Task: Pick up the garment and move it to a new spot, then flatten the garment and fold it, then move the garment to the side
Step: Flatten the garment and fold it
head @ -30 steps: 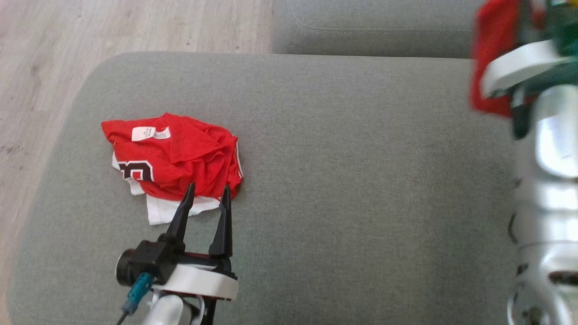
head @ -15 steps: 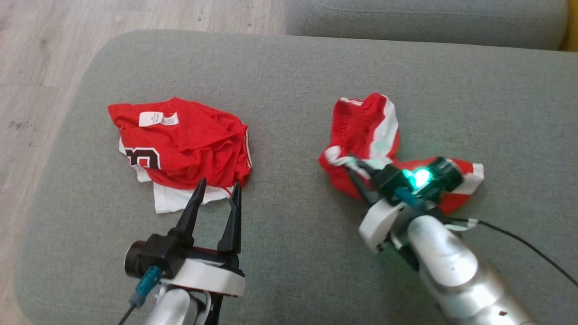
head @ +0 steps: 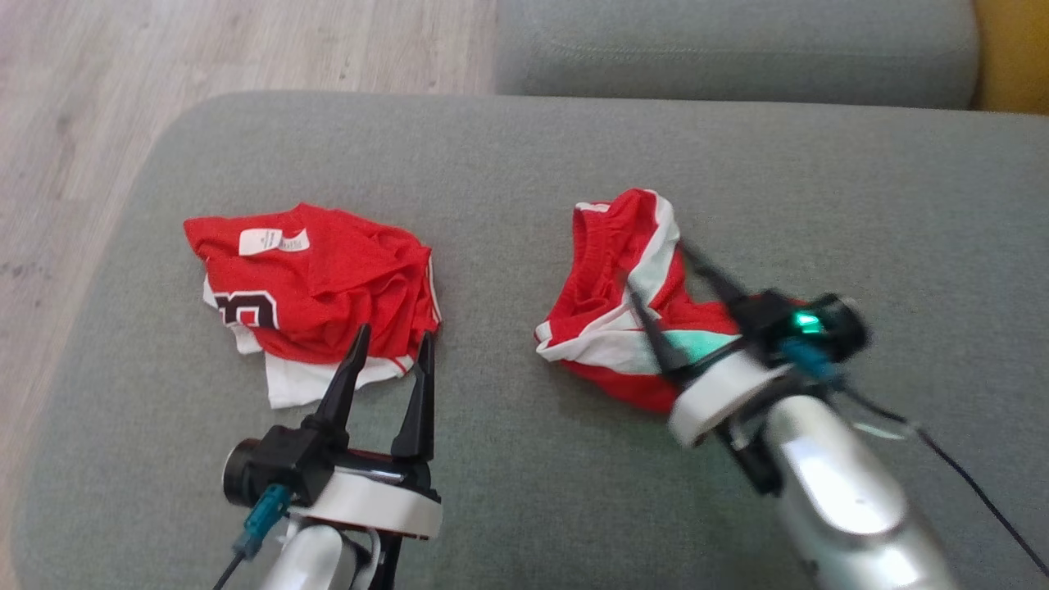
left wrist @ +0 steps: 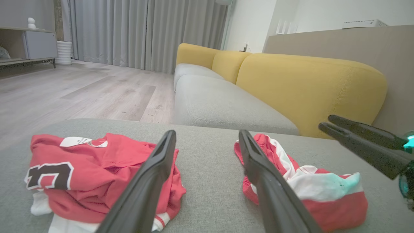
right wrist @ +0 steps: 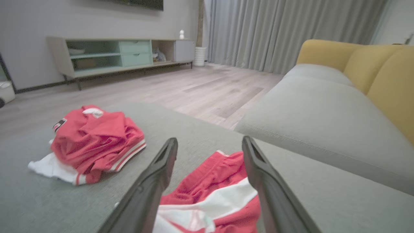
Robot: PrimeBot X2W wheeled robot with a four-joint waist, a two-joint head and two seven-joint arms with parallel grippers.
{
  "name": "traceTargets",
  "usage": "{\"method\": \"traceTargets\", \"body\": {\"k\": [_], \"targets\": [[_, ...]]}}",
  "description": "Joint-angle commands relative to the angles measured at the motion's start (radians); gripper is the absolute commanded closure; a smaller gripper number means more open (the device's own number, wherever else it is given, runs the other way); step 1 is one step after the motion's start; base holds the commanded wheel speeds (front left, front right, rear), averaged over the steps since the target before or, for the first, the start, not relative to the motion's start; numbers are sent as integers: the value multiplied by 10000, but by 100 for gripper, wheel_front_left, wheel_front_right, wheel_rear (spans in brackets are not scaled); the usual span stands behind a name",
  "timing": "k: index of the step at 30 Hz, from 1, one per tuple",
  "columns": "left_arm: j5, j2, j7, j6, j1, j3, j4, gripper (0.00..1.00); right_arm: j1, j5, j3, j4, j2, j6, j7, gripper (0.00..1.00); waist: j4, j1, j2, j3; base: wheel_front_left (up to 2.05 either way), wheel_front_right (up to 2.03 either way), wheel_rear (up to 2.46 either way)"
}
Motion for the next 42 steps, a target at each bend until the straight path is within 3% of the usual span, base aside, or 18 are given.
{"method": "traceTargets", "body": {"k": [1,7,11,21,30,37,38,39,42], "targets": [[79,-29,-95,43,-252,439,-348,0,126,31,-429,-512,171,67,-137,0,-106,0,0,-148,0,0,0],[88,-68,-95,48,-95,464,-432,0,1582,175,-2780,-1599,171,67,-142,0,-216,0,0,-306,0,0,0],[118,-85,-95,14,-63,479,-489,0,2381,417,-3380,-2070,171,67,-51,0,-278,0,0,-197,0,0,0],[179,-145,-95,-121,-316,352,-432,0,1375,555,-2983,-2335,171,67,1210,0,39,0,0,327,0,0,0],[120,-248,-95,-217,-575,223,-257,0,-970,1872,-2057,-117,171,67,4701,0,600,0,0,661,0,0,0],[54,-298,-95,-223,-635,152,-196,0,-1947,2102,-1779,1514,171,67,5934,0,928,0,0,727,0,0,0],[49,-301,-95,-217,-637,154,-201,0,-2020,2079,-1779,1716,171,67,6000,26,951,0,0,729,0,0,0],[45,-305,-95,-212,-637,162,-206,0,-2089,2002,-1748,1874,172,67,6009,100,968,0,0,728,0,0,0],[42,-312,-95,-197,-617,195,-217,0,-2245,1926,-1736,2166,172,67,5822,100,985,0,0,713,0,0,0]]}}
